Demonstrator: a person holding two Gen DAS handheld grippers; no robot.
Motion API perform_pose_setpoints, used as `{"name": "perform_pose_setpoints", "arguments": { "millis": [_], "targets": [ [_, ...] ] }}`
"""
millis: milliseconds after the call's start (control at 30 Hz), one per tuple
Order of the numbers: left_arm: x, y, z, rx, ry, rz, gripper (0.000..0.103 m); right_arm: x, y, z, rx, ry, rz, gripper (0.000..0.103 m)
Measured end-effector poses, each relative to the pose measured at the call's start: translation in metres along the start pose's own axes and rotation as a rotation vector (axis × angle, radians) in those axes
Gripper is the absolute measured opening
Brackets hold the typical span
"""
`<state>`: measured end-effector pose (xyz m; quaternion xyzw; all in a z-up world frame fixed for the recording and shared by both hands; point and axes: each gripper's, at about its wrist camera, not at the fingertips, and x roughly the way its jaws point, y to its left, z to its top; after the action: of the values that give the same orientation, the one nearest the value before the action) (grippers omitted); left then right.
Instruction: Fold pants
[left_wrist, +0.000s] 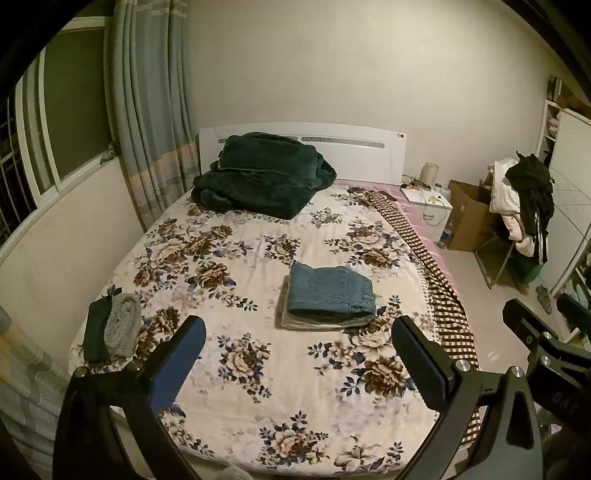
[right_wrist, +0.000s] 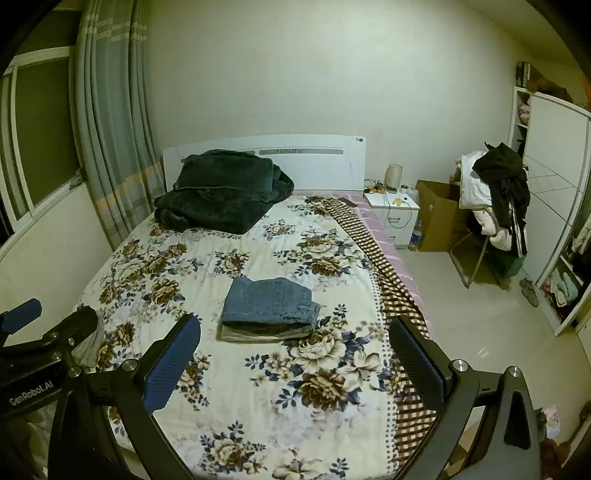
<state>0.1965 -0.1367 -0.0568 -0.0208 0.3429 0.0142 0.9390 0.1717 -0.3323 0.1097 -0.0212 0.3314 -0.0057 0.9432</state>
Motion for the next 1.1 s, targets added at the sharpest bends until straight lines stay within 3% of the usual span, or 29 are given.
{"name": "perform_pose_setpoints", "arguments": {
  "millis": [1100],
  "targets": [
    [-0.0027, -0.0013, -0.0002, 0.000, -0.006, 0.010, 0.103, 0.0001, -0.0040, 0.0035, 0.003, -0.001, 0.005, 0.103]
  ]
}}
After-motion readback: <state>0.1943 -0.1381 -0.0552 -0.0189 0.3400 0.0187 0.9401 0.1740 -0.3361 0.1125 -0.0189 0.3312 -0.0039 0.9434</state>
